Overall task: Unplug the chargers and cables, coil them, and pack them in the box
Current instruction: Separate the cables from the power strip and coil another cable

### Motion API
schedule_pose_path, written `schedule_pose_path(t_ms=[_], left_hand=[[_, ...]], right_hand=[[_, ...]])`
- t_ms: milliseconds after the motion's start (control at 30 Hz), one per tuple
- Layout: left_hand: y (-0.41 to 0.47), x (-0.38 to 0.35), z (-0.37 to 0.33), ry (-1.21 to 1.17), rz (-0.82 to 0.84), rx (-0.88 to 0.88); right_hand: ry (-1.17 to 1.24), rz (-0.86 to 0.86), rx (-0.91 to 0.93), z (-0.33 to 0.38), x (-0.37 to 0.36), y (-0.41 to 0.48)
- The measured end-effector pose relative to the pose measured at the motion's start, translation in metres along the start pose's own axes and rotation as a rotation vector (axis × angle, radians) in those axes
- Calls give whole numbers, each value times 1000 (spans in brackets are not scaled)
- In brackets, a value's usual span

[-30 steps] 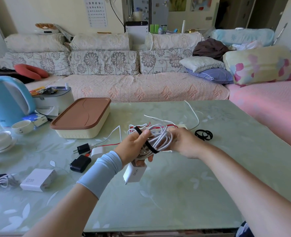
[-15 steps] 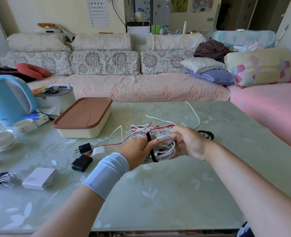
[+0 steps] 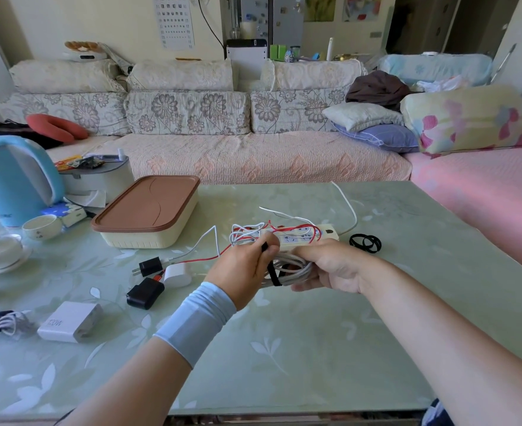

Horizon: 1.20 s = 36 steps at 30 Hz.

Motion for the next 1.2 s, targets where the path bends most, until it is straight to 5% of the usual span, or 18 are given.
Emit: schedule_pose_path(t_ms=[200,367,500,667,867,1033,1200], left_hand=[[2,1,-2,91,55,-103],[1,-7,-3,172,159,-41],[1,-11,-10,193,190,93],[5,-11,-15,92,223,274],[13,-16,-8,-38,246,377],[15,-25,-21,351,422,198],[21,-34,-23,58,308,382]], right_hand=[[85,100,-181,-3,9,5],[-58,10,-88,-12,-5,8],[-142,-141,-59,-12,-7,10],[-530,-476,71,-3,-13,15],[-756,-520,214,7,-19,4],[-645,-576,106,7,-14,2],[-820,-718,215,12,-26,-9]])
Point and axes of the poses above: each hand's wrist, its own y-axis towards the middle knuckle, its own x-axis out of the back of the hand, z = x × y, the point moved 1 cm from there along y, towards the middle knuckle, and after that the axes turned 3 degrees about -y, right-handed, at the moved point
